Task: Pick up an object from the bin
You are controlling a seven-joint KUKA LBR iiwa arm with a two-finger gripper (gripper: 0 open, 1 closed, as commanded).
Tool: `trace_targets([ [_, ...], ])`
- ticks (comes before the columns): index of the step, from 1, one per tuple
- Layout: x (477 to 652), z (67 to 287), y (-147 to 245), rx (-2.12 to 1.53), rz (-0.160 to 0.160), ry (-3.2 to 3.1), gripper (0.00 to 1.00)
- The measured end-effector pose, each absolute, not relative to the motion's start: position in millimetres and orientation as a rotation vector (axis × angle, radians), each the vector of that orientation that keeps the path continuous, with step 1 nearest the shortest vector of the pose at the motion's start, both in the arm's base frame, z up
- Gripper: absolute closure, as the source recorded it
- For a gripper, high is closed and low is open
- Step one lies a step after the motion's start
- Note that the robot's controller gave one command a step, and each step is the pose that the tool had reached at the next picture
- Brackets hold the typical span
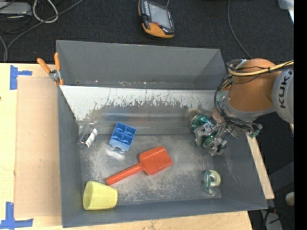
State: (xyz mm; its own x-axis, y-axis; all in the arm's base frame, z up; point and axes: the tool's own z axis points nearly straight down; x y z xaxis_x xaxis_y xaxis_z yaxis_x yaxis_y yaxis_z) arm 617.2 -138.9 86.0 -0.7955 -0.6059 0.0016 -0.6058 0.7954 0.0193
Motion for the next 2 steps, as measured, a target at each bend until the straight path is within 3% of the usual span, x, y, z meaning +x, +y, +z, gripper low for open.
trace_targets([
  [2, 619.2, 182, -138, 0.999, -0.022, -2.979, 1.00],
])
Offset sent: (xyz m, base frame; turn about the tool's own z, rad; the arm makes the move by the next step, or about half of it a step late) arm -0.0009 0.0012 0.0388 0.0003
